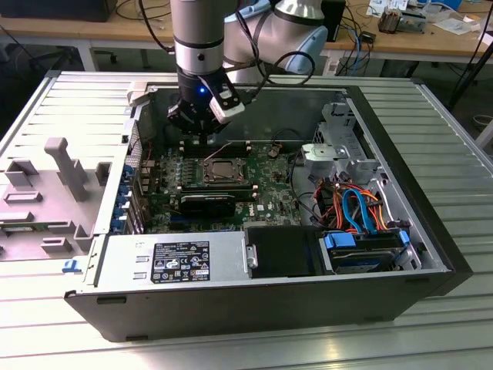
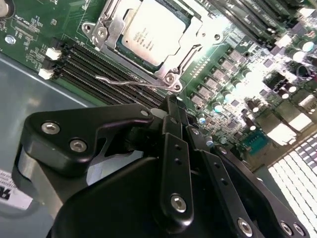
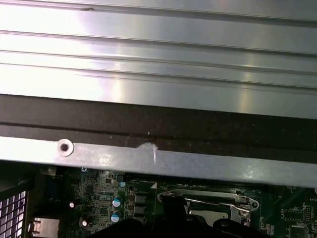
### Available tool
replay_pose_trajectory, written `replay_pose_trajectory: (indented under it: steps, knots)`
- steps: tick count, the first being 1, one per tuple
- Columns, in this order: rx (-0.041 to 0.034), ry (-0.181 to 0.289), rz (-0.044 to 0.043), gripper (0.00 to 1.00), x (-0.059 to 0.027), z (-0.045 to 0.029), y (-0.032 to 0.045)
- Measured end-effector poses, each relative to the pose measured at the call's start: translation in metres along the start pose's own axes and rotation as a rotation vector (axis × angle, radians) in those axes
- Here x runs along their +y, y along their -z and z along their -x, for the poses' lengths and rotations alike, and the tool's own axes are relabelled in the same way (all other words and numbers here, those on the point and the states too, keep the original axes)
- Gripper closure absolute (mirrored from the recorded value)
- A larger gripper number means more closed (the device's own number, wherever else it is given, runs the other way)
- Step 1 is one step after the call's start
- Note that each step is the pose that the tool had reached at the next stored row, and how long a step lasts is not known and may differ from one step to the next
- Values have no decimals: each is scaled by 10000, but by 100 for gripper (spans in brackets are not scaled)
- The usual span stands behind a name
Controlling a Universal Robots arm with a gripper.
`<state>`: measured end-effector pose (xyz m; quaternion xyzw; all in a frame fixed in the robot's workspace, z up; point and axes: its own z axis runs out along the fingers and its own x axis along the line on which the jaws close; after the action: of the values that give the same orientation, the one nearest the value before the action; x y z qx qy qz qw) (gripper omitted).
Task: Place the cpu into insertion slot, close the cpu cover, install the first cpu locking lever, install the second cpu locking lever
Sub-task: 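Install the first cpu locking lever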
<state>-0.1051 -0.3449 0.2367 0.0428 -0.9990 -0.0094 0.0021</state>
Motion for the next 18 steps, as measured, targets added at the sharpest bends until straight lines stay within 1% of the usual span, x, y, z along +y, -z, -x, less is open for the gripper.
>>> replay_pose_trajectory:
  steps: [1,2,3,4,8,10,16,17,18]
  knots:
    - [1,2,-1,89,53,12,-81]
    - [5,26,-38,89,114,40,-235]
    - [24,24,-270,89,113,40,-242]
    - [27,26,-295,89,112,41,-242]
    - [28,24,-302,89,111,58,-253]
    - [30,24,-311,89,108,86,-261]
    - [30,24,-320,89,97,210,-290]
    - [29,25,-319,89,94,251,-296]
    - [30,24,-319,89,92,272,-299]
